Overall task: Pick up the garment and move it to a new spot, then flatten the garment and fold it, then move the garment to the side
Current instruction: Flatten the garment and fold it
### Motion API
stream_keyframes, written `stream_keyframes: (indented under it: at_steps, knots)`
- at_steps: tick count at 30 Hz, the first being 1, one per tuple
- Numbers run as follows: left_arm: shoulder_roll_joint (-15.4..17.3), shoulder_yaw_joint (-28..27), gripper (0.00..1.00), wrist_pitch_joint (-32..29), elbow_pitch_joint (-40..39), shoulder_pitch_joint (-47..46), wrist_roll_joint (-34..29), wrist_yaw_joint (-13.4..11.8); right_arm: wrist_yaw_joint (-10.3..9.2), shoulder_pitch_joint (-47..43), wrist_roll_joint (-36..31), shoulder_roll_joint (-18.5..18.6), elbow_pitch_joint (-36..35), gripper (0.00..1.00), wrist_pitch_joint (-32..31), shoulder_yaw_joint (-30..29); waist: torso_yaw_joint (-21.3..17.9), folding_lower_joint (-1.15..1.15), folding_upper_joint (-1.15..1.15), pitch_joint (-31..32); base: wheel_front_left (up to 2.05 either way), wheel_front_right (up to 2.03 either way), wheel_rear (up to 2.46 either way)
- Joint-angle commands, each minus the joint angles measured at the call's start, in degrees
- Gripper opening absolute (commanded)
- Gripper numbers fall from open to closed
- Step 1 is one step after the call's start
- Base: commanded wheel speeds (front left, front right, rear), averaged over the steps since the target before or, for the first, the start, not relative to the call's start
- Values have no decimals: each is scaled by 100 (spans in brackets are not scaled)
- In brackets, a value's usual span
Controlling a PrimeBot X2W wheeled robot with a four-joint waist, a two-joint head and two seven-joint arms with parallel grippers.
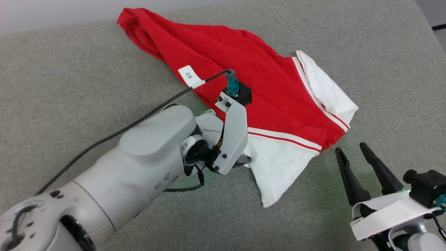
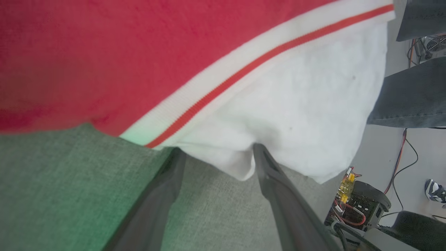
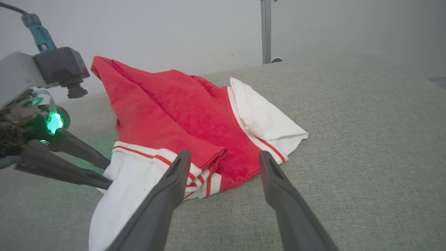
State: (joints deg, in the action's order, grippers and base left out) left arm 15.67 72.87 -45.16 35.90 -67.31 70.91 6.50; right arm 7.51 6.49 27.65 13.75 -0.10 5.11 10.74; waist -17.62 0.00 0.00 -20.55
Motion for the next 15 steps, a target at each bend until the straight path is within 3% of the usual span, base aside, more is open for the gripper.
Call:
stream_keyframes:
  at_steps: [1,4,5,6,7,11,15]
  knots:
    - [-50,79,100,1,130,260,-41,2,-4,64,13,-5,22,100,41,-4,-15,0,0,-24,0,0,0]
    - [-112,92,96,9,247,327,-123,35,-4,94,14,-11,47,100,72,-1,-14,0,0,-51,0,0,0]
    - [-139,97,54,10,281,344,-123,38,-4,105,14,-10,55,100,75,5,-8,0,0,-55,0,0,0]
    - [-168,100,24,15,318,352,-113,49,-4,115,13,-5,63,100,85,4,-1,0,0,-56,0,0,0]
    - [-187,104,0,12,343,351,-96,51,-4,122,11,0,72,100,92,-1,9,0,0,-52,0,0,0]
    - [-181,9,0,88,353,272,20,87,-4,57,-20,29,96,100,72,-79,128,0,0,36,0,0,0]
    - [41,-141,0,94,226,123,190,96,-4,-87,-55,71,45,100,6,-169,390,0,0,205,0,0,0]
